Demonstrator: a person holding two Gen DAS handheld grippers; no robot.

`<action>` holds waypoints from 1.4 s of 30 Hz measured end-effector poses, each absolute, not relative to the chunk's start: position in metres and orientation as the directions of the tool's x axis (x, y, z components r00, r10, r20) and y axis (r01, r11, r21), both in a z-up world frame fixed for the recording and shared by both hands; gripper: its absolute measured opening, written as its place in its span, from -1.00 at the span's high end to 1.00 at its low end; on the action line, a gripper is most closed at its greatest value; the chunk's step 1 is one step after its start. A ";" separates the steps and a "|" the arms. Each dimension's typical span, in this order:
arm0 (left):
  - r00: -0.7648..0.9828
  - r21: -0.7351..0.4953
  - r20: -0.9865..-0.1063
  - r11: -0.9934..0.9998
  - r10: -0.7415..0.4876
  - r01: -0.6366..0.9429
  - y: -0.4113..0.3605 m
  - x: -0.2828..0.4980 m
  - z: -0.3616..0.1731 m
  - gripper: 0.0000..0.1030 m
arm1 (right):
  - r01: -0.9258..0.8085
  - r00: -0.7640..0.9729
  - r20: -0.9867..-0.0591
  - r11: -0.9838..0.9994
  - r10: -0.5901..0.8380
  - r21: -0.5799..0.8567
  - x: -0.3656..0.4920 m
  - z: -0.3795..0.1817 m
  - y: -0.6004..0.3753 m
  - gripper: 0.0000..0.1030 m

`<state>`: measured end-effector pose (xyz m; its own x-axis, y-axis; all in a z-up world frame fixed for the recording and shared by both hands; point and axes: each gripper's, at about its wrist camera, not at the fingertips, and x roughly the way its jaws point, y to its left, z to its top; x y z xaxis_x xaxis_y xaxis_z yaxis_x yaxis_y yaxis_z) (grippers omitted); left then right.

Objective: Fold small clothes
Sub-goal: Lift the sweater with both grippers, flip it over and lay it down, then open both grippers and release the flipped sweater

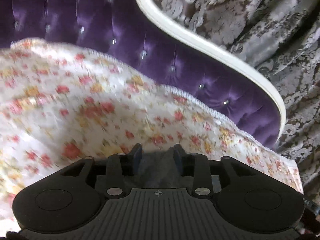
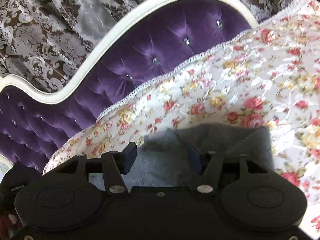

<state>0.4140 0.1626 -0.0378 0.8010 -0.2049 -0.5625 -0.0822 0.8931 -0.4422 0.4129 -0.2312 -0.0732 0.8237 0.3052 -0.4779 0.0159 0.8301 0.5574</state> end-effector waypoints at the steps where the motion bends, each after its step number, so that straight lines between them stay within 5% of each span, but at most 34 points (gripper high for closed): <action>1: 0.808 -0.422 -0.556 0.904 -0.196 -0.072 0.162 0.408 -0.031 0.19 | 0.001 0.830 -0.465 0.834 0.307 0.552 0.406 -0.067 -0.231 -0.22; 7: 0.817 -0.232 -0.547 0.970 -0.185 0.064 0.124 0.365 -0.007 -0.15 | -0.128 0.827 -0.461 0.906 0.323 0.404 0.373 -0.038 -0.195 -0.23; 15: 0.751 -0.034 -0.622 0.966 -0.222 0.257 0.066 0.337 -0.041 -0.17 | -0.375 0.766 -0.539 0.925 0.349 0.067 0.336 -0.046 -0.114 -0.21; 19: 0.727 0.011 -0.667 0.975 -0.160 0.224 0.064 0.366 -0.059 -0.17 | -0.396 0.741 -0.602 0.918 0.298 -0.033 0.357 -0.061 -0.097 -0.21; 28: 0.714 -0.062 -0.689 0.992 -0.121 0.108 0.096 0.408 -0.060 -0.17 | -0.215 0.715 -0.677 0.976 0.173 0.022 0.442 -0.069 -0.131 -0.24; 35: 0.707 -0.117 -0.702 0.993 -0.091 0.011 0.122 0.424 -0.064 -0.21 | -0.124 0.747 -0.647 0.988 0.154 0.092 0.449 -0.072 -0.157 -0.24; 42: 0.766 -0.153 -0.637 0.988 -0.090 -0.012 0.139 0.385 -0.036 -0.35 | -0.167 0.832 -0.524 0.983 0.181 0.076 0.404 -0.043 -0.158 -0.60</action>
